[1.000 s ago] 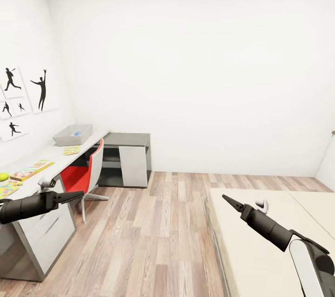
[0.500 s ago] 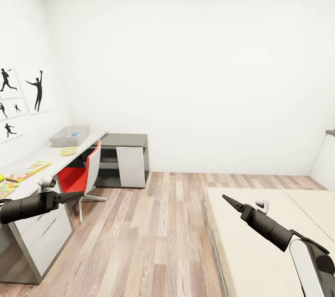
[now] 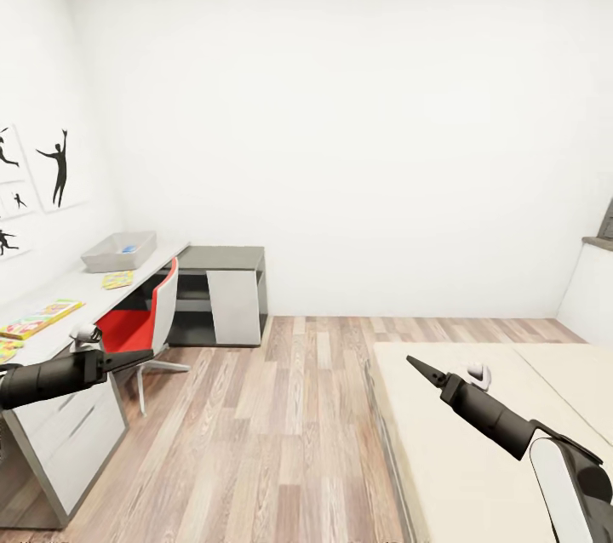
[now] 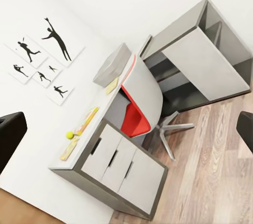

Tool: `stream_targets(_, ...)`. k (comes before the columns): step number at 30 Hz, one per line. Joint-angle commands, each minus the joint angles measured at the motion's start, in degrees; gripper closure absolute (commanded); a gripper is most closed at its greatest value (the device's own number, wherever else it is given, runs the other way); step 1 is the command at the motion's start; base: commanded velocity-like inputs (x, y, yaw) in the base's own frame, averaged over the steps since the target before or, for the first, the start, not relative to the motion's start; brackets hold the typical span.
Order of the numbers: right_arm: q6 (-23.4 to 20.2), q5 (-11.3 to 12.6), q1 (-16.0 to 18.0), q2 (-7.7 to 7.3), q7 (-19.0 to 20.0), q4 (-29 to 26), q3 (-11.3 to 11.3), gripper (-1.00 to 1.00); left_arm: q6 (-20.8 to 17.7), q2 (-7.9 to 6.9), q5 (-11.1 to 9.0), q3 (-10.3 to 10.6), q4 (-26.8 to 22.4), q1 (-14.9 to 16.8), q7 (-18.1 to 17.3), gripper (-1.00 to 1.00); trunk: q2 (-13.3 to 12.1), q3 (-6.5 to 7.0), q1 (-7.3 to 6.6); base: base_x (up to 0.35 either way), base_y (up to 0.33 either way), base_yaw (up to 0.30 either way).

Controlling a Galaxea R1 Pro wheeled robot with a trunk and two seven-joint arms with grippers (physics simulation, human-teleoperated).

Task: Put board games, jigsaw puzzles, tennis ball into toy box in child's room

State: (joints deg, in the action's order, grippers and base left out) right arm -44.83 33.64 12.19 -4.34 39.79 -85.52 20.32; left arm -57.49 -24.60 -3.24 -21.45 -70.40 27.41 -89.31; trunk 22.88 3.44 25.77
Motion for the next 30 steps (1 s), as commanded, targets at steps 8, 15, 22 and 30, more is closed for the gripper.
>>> stream_targets(8, -0.3, 0.1, 0.0, 0.03, 0.1, 0.0, 0.1, -1.00, -0.6, 0.01, 0.1, 0.0, 0.0, 0.0, -0.2, -1.00, 0.0, -0.02, 0.01, -0.055, 0.001, -0.001)
stream_targets(15, -0.3, 0.2, 0.0, 0.03, 0.1, 0.0, 0.1, -1.00, -0.6, -0.01, 0.0, 0.0, 0.0, 0.0, -0.3, -1.00, 0.0, -0.02, 0.01, -0.108, 0.000, 0.000)
stream_targets(22, -0.3, 0.2, 0.0, 0.03, 0.1, 0.0, 0.1, -1.00, -0.6, 0.03, 0.0, 0.0, 0.0, 0.0, -0.3, -1.00, 0.0, -0.02, 0.01, -0.031, 0.000, 0.000)
stream_targets(30, -0.3, 0.1, 0.0, 0.03, 0.1, 0.0, 0.1, -1.00, -0.6, 0.02, 0.1, 0.0, 0.0, 0.0, -0.2, -1.00, 0.0, -0.02, 0.01, -0.003, -0.001, 0.000)
